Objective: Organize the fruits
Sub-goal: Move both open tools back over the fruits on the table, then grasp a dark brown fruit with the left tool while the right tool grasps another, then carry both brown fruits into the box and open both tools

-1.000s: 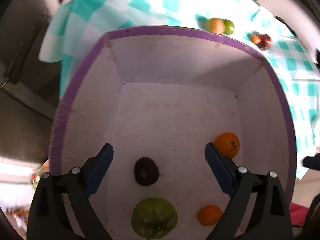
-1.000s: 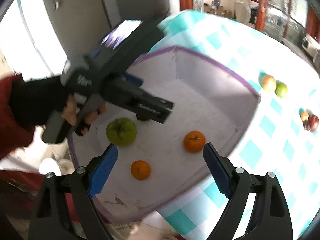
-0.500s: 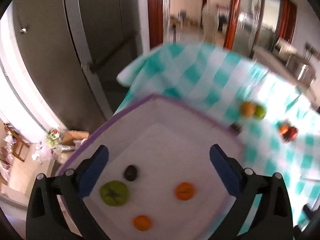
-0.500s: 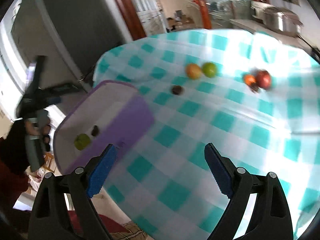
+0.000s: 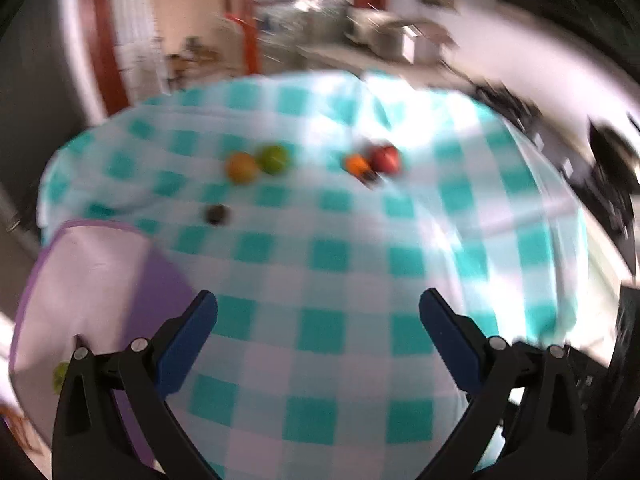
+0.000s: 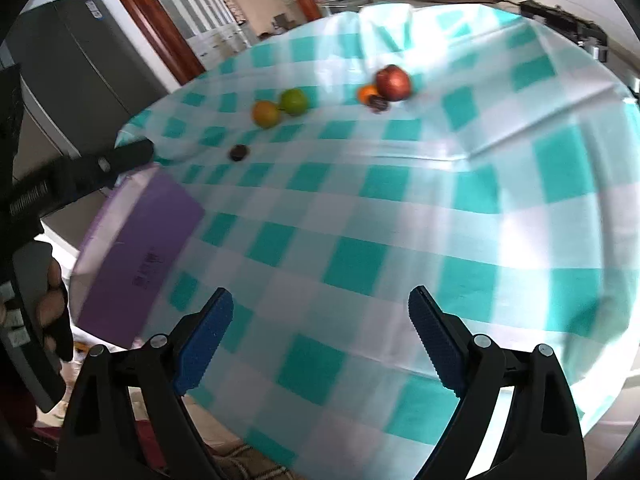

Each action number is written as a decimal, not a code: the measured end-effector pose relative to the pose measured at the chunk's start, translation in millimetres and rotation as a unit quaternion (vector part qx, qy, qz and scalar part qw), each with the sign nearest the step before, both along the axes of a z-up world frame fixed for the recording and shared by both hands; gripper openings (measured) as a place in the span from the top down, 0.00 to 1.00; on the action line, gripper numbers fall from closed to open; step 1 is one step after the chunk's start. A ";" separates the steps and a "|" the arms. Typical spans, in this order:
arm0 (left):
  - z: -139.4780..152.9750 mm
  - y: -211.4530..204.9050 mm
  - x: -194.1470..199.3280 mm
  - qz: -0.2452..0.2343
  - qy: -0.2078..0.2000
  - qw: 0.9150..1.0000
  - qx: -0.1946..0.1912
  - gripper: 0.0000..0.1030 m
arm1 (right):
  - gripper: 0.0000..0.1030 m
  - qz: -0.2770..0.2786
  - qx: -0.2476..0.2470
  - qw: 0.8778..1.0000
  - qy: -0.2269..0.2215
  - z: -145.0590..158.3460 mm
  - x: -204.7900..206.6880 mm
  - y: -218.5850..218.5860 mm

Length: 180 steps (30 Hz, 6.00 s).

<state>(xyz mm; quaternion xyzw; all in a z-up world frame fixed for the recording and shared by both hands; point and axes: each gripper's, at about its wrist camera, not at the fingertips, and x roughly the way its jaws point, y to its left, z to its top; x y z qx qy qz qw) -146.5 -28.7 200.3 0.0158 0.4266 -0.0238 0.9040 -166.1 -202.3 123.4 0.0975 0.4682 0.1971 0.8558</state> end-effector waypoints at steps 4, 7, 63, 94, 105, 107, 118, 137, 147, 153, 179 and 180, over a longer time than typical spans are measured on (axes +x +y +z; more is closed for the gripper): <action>-38.9 -14.3 22.5 -0.014 0.038 0.999 -0.010 0.02 | 0.16 -0.006 -0.040 0.999 -0.001 -10.1 4.9 -13.2; -60.6 -6.5 43.4 -0.004 0.058 0.998 -0.004 0.02 | 0.16 -0.020 -0.054 0.998 0.010 -17.9 25.1 -23.1; -159.4 138.3 224.1 0.155 0.019 0.988 -0.007 0.59 | 0.64 -0.097 -0.142 0.985 -0.015 -90.5 306.4 50.7; -19.8 -6.1 -69.4 -0.054 -0.025 0.998 -0.030 0.59 | 0.64 -0.070 -0.071 0.989 -0.109 60.2 12.1 -9.8; 4.5 122.3 -80.3 -0.059 -0.052 0.995 -0.062 0.59 | 0.63 -0.105 -0.051 0.989 -0.089 67.3 34.1 75.2; 11.1 159.9 -72.9 -0.040 -0.055 0.995 -0.073 0.59 | 0.63 -0.080 -0.057 0.990 -0.096 73.3 41.1 120.9; -16.6 360.3 -25.5 0.073 0.022 0.993 -0.092 0.59 | 0.63 0.104 -0.097 0.978 -0.150 104.8 51.7 359.7; -116.7 412.2 27.7 0.089 0.176 0.977 -0.076 0.59 | 0.63 0.151 -0.217 0.962 0.074 -16.6 123.5 485.2; -147.8 406.1 39.4 0.120 0.219 0.967 -0.045 0.58 | 0.63 0.195 -0.213 0.950 0.122 -40.4 148.1 496.0; -150.9 399.5 35.6 0.123 0.224 0.966 -0.028 0.48 | 0.62 0.203 -0.198 0.950 0.132 -43.5 149.0 492.5; -63.7 365.8 -36.2 0.114 0.103 0.988 0.026 0.05 | 0.15 0.082 -0.014 0.996 -0.029 78.3 80.9 383.3; -57.8 361.5 -40.7 0.116 0.090 0.989 0.022 0.05 | 0.15 0.077 -0.010 0.996 -0.039 79.4 68.9 371.1</action>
